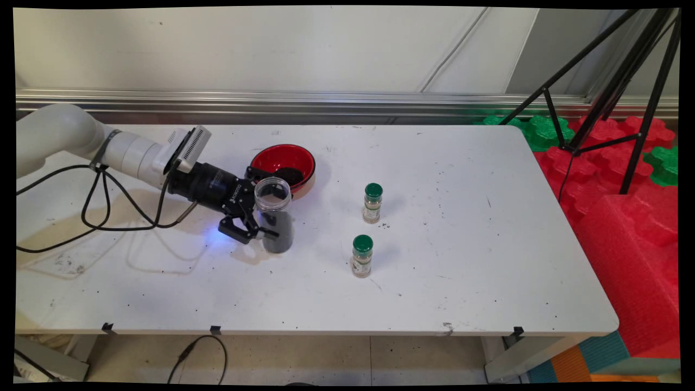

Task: Pick up the black seasoning powder from the table, then pour the black seasoning powder in the red bowl

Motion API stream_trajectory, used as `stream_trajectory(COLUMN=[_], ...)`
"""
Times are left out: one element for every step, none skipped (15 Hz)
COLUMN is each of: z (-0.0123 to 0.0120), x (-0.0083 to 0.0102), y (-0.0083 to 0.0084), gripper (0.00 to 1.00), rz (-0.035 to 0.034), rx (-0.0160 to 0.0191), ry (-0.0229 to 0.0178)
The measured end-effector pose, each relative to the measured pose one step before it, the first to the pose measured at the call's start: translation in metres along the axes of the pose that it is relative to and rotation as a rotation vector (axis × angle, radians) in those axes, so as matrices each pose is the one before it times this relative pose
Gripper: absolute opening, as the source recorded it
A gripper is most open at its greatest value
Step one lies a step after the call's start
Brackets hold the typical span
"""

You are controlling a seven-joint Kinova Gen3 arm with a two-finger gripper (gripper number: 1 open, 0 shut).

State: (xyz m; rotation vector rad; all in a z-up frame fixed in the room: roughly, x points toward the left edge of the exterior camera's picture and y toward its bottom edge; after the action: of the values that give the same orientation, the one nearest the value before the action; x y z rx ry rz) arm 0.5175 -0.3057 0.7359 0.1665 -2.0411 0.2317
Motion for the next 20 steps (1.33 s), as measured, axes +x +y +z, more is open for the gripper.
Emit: stream_trajectory(z=[0.00072, 0.00046, 0.00055, 0.00070, 0.00048, 0.00059, 0.00052, 0.00031, 0.00036, 0.00002, -0.00021, -0.00040, -0.00087, -0.00101, -0.00145, -0.00150, -0.00165, -0.00193, -0.00177, -0.00173], x=[-0.00005, -0.00002, 0.00001, 0.00010, 0.00012, 0.00012, -0.00001, 0.00032, 0.00056, 0.00093, 0.00124, 0.00173, 0.00248, 0.00251, 0.00328, 0.00387, 0.00361, 0.00439, 0.00492, 0.00438], y=[0.00070, 0.00049, 0.00050, 0.00069, 0.00050, 0.00049, 0.00064, 0.00035, 0.00035, 0.00035, 0.00001, -0.00028, -0.00031, -0.00049, -0.00070, -0.00087, -0.00084, -0.00083, -0.00145, -0.00132], gripper=[1.00, 1.00, 0.00, 0.00, 0.00, 0.00, 0.00, 0.00, 0.00, 0.00, 0.00, 0.00, 0.00, 0.00, 0.00, 0.00, 0.00, 0.00, 0.00, 0.00], rz=[0.00038, 0.00050, 0.00079, 0.00125, 0.00147, 0.00200, 0.00150, 0.00178, 0.00280, 0.00206, -0.00014, -0.00122, -0.00051, -0.00134, -0.00159, -0.00174, -0.00194, -0.00256, -0.00173, -0.00183], rx=[0.00085, -0.00037, 0.00043, -0.00108, -0.00019, -0.00008, 0.00043, 0.00121, 0.00122, 0.00191, 0.00376, 0.00516, 0.00541, 0.00477, 0.00644, 0.00531, 0.00493, 0.00514, 0.00484, 0.00495], ry=[0.00084, 0.00006, 0.00022, -0.00003, -0.00014, -0.00069, -0.00225, -0.00159, -0.00194, -0.00190, -0.00034, 0.00013, 0.00106, 0.00168, 0.00265, 0.00273, 0.00261, 0.00320, 0.00340, 0.00294])
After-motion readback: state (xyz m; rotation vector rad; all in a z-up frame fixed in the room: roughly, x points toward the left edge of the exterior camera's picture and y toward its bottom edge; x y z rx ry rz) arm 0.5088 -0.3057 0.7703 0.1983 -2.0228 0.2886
